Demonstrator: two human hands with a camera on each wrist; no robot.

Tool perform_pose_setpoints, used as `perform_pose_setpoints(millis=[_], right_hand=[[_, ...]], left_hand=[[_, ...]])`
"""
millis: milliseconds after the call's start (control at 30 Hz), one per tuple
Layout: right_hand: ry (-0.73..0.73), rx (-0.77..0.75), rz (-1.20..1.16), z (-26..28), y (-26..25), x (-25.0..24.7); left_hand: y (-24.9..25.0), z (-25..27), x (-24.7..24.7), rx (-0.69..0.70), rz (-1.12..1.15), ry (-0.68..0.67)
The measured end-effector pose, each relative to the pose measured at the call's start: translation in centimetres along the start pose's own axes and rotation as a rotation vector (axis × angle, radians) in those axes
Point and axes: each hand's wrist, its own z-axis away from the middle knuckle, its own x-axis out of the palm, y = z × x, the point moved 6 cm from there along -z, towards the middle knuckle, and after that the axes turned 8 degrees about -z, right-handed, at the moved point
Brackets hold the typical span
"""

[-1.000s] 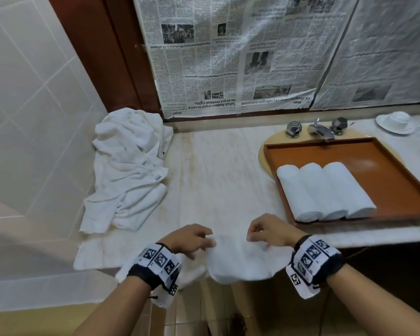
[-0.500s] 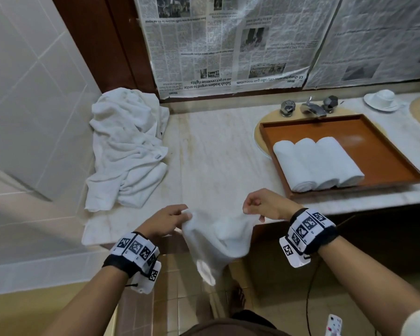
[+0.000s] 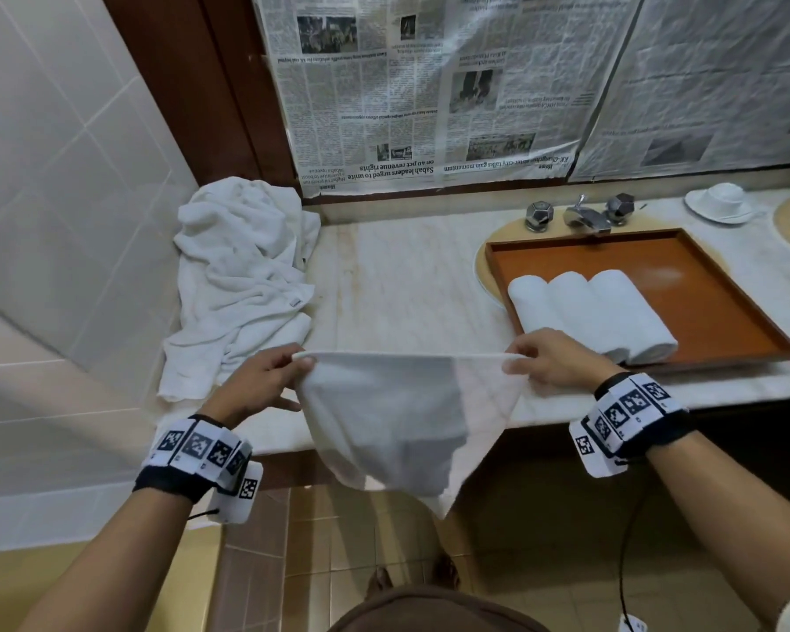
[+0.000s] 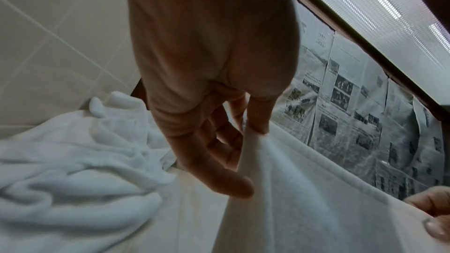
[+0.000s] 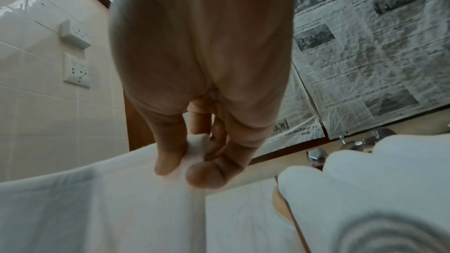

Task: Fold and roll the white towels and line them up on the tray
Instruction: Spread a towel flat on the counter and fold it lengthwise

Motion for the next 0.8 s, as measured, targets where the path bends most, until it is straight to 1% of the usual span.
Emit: perform_pose_setpoints(millis=[133,233,300,467,567,667,800], right_hand=[[0.111,-0.084,-0.115,-0.3,-1.1,-2.3],[0.132,-0.143,-0.293,-0.7,-1.8,-3.8],[0.144,-0.167,-0.366,-1.0,-2.4,-4.8],[0.22,-0.207,-0.397,-1.6,-4.6,-7.7],[0.244,-0.23,-0.417,-2.3,-5.8,-9.3],[0.271,-0.227,-0.417,-2.9,-6.9,-10.6],[0.333,-0.198,-0.412,-3.8,-7.5,-11.9]], left_hand=[[2.6,-0.6,-1.3,0.045,0.028,0.066],[4.2,-1.0,-3.0,0.089,0.05,0.16],[4.9,-1.2,-4.1,0.111,0.035,0.214],[7.1,-1.9,-5.6,0.182,-0.035,0.329],[8.1,-2.8,-6.5,0.198,-0.067,0.399],[8.8,-3.9,-7.5,0.21,-0.049,0.421],[9.4,-5.1,-8.8,0.215,-0.1,0.437]])
